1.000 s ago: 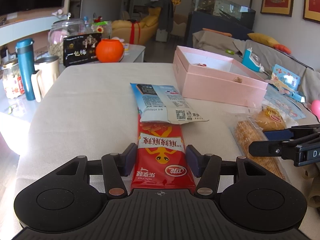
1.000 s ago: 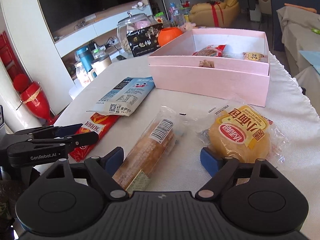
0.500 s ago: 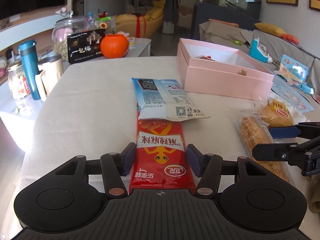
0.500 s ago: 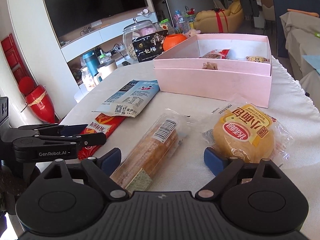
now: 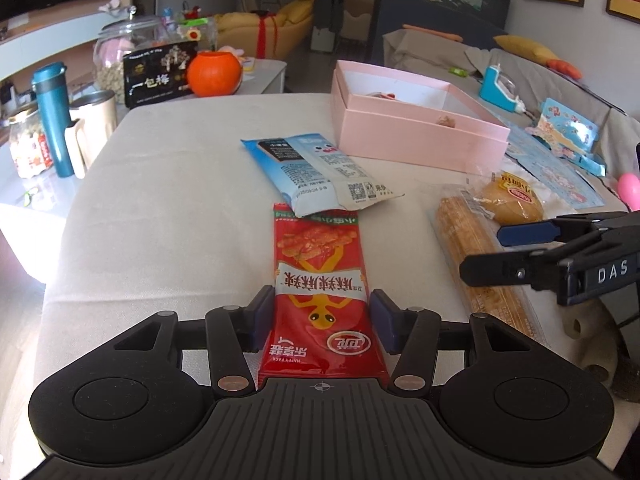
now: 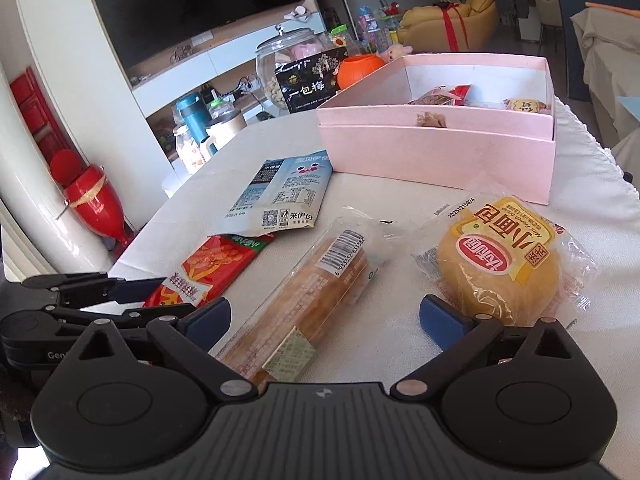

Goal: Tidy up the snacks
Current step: 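Move the right tool to the clear-wrapped bread stick while the left tool holds the red packet, then grasp the clear-wrapped bread stick with the right tool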

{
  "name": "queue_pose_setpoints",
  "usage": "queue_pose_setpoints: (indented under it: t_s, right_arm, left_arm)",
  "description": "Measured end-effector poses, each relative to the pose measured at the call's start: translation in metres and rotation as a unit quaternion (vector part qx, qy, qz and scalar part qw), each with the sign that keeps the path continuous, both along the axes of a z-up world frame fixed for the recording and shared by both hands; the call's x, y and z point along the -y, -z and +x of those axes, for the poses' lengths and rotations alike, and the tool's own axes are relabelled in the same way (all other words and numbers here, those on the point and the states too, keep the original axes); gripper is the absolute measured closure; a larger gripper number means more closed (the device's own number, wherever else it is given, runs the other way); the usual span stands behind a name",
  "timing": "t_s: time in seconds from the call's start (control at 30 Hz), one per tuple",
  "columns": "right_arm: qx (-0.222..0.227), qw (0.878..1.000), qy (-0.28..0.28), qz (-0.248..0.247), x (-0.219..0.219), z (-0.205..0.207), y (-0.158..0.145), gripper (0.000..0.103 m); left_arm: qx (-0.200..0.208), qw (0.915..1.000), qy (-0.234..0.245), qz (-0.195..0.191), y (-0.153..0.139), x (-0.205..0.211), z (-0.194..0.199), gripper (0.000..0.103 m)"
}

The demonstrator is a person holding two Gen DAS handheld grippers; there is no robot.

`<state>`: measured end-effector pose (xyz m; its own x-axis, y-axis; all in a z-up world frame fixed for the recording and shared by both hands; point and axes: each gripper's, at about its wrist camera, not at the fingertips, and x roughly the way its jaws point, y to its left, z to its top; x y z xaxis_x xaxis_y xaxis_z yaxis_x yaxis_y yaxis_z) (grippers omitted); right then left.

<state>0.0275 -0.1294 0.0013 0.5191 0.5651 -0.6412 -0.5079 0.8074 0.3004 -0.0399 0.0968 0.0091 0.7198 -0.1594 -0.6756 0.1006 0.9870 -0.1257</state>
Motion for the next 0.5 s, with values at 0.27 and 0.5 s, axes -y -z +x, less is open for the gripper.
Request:
queue_pose_setpoints:
  t_s: [0.27,0.5]
  right_arm:
    - [-0.007,0.997,0.024,-0.075,-0.029,0.000,-0.004,0.000]
    - [0.007,0.986,0.042,-0.163,-0.057,0.007,-0.005,0.014]
  left_arm:
    - [0.022,0.9997,-0.009,0.006,0.003,0.005,-0.006,0.043]
    - [0.023,0.9997,-0.008,0.001,0.003,0.003,-0.006,0.043]
